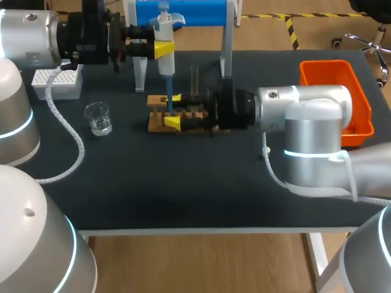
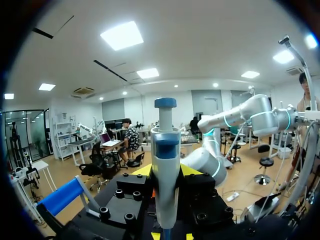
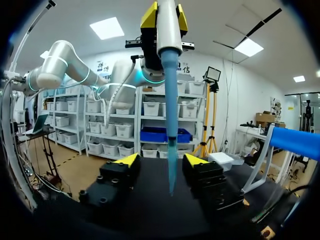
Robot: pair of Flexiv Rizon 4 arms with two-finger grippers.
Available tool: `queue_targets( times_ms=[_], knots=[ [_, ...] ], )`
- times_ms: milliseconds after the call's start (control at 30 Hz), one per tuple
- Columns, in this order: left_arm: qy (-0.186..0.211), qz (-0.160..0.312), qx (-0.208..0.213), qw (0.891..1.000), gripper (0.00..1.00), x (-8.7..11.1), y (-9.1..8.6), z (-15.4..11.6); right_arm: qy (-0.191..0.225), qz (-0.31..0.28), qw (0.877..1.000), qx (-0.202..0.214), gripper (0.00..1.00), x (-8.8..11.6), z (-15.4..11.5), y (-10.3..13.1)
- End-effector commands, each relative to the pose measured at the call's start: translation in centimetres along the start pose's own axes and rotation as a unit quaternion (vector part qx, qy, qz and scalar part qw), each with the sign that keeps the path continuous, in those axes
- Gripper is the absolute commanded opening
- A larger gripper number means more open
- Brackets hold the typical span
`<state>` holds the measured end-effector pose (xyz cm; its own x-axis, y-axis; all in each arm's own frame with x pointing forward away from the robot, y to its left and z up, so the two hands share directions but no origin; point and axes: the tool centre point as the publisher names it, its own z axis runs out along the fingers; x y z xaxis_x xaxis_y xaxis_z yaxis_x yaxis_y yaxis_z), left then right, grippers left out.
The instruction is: Invert the test tube, pick up the pipette, mount the tip to pipette, aspirate from beaker and dispense into the tube, eject the tip, return the pipette, and cap with the stopper.
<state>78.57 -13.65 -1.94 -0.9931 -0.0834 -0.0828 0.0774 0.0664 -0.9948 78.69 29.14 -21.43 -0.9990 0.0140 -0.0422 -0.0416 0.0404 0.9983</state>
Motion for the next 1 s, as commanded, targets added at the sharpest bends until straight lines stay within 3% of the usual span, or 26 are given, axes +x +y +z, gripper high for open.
queue_targets(
  times_ms=[33,300,1000],
  knots=[
    [0.001,0.0,0.0,1.0,0.0,0.0,0.0,0.0,0.006,0.0,1.0,-0.004,1.0,0.3,-0.9,-1.3],
    [0.001,0.0,0.0,1.0,0.0,0.0,0.0,0.0,-0.006,0.009,1.0,0.008,1.0,0.5,-2.5,-2.5],
    [0.001,0.0,0.0,1.0,0.0,0.0,0.0,0.0,-0.006,0.009,1.0,0.008,1.0,0.5,-2.5,-2.5]
  ],
)
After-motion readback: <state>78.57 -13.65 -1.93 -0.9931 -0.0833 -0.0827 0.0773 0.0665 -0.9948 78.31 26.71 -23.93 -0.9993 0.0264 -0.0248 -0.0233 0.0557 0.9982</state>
